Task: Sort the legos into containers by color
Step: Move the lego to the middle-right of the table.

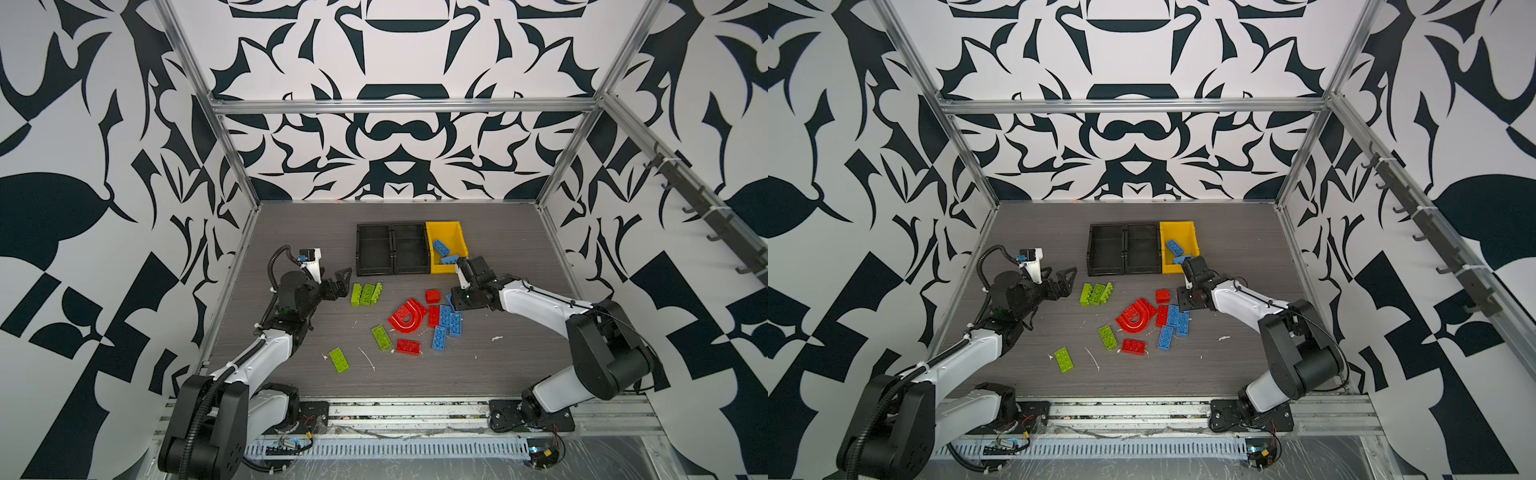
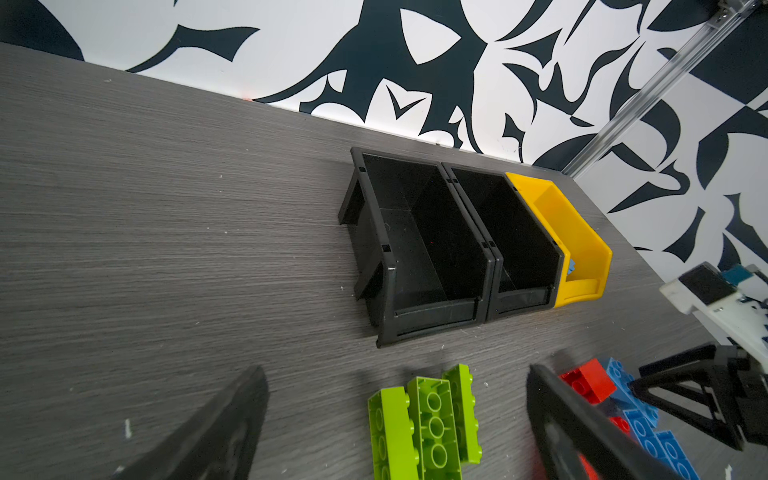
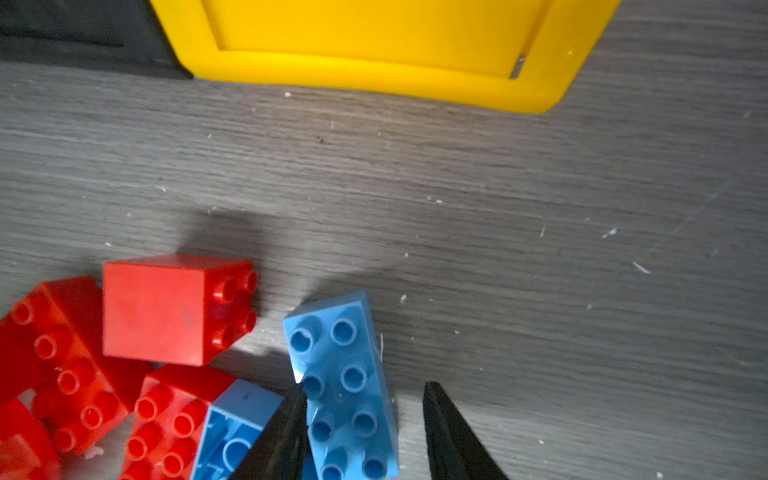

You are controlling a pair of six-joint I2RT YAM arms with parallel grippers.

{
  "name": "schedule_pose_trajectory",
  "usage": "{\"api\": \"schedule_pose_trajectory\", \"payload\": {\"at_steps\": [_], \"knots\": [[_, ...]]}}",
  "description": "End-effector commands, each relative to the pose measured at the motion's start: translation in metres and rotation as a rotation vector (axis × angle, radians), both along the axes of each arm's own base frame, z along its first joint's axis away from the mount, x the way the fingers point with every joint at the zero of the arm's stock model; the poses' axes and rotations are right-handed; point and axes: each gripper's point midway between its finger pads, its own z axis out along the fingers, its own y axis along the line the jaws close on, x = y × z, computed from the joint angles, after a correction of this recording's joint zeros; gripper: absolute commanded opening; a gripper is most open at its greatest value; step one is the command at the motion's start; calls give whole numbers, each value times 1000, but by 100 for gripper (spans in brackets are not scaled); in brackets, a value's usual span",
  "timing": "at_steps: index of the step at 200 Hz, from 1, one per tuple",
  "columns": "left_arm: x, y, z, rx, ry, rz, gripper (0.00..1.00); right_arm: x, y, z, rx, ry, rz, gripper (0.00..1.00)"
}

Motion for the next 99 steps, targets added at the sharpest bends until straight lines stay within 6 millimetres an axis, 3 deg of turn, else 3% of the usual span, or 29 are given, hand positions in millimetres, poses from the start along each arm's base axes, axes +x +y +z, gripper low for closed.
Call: {"api": "schedule_pose_trajectory", "payload": {"at_steps": [1, 52, 99], "knots": [[-2, 1, 0, 8, -5, 5, 100, 11, 0, 8, 25, -38, -7, 48], [-3, 2, 1, 7, -10, 6, 99, 9, -27, 6, 37, -24, -96, 48], [-3, 2, 1, 5, -8, 7, 99, 14, -37, 42, 54, -99, -130, 51]]}}
